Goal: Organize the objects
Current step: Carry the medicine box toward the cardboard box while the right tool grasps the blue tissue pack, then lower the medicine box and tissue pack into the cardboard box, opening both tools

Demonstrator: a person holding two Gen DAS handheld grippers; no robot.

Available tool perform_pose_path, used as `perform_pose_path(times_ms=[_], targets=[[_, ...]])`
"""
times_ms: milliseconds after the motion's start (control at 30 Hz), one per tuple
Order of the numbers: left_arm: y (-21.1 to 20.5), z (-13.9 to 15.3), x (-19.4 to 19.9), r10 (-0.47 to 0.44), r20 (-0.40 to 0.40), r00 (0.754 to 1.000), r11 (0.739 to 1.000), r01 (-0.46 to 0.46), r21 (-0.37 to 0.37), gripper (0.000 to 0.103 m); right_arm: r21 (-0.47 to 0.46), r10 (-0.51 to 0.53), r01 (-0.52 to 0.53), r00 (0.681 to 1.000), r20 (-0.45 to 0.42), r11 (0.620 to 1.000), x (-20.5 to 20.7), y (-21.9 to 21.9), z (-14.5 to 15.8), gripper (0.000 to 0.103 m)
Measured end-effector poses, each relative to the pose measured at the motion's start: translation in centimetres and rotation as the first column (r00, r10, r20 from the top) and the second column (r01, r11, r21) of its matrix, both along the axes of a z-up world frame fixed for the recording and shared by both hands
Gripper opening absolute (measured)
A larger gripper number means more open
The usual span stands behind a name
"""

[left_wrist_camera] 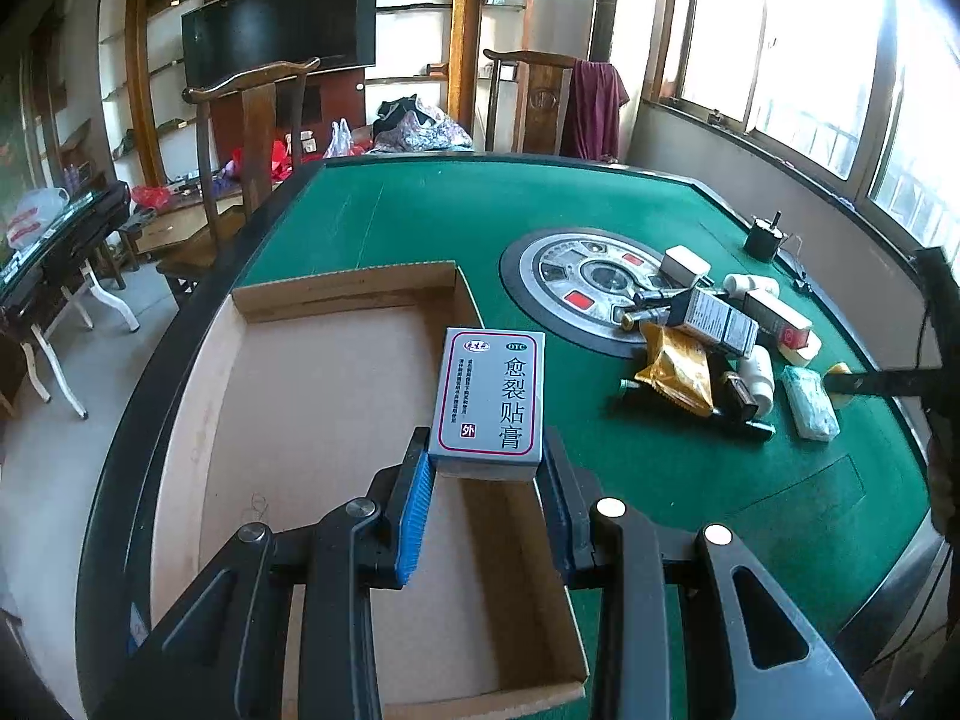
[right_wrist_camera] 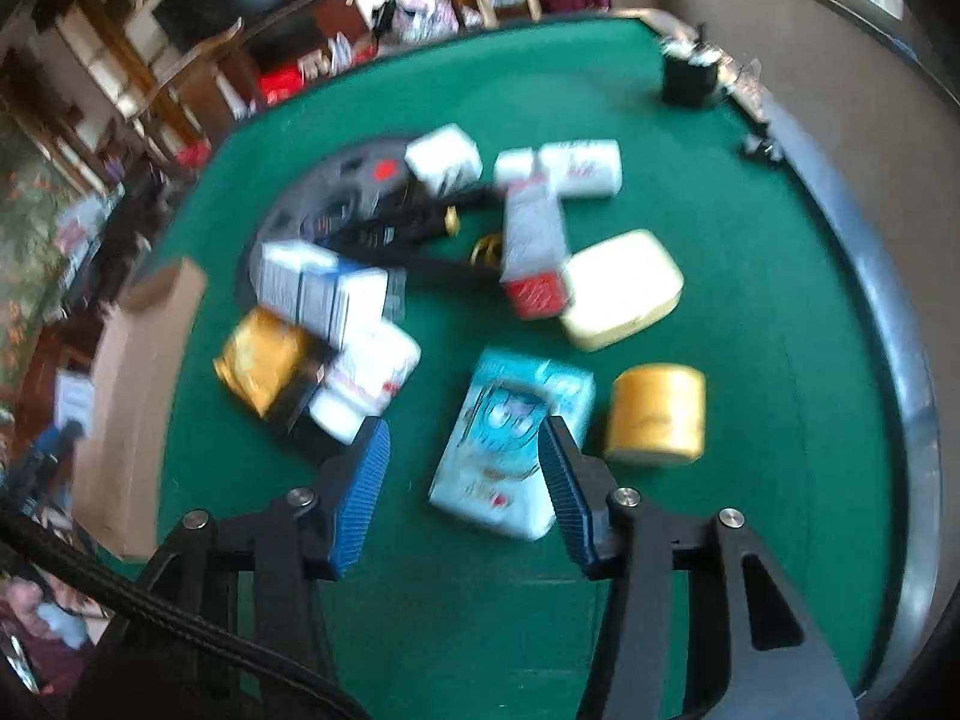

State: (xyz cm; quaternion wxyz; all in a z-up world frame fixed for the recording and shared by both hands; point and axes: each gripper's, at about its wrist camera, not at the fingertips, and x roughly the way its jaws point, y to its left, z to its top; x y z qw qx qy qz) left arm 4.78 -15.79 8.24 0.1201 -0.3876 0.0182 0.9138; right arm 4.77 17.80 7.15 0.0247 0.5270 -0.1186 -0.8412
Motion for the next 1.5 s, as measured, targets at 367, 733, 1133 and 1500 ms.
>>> perform_pose_path(times_ms=[367, 733, 1133, 1500], targets=[[-1.2, 0.3, 1.1, 0.022, 0.002, 1.0, 1.0, -0.022, -0.011, 0.029, 0.238, -0.095, 0.093, 0.995, -0.003, 0.967, -0.7, -1.8, -1.6, 0.045], [-1.5, -0.3, 1.6, 0.02, 0.02, 1.0, 1.0, -0.021, 0.017, 0.029, 0.186, -0.195, 0.188, 0.981, 0.019, 0.964, -2.0, -0.6, -2.9, 0.052], [-3.6, 0.0, 2.0, 0.059, 0.024, 0.998, 0.997, -0.06, 0.047, 0.029, 0.046, -0.149, 0.152, 0.987, -0.055, 0.987, -0.2, -1.4, -0.9, 0.01], [-4.8, 6.3, -4.9, 0.053, 0.038, 0.998, 0.998, -0.053, 0.017, 0.029, -0.216, 0.138, -0.165, 0.981, -0.133, 0.962, -4.3, -12.3, 8.3, 0.01]])
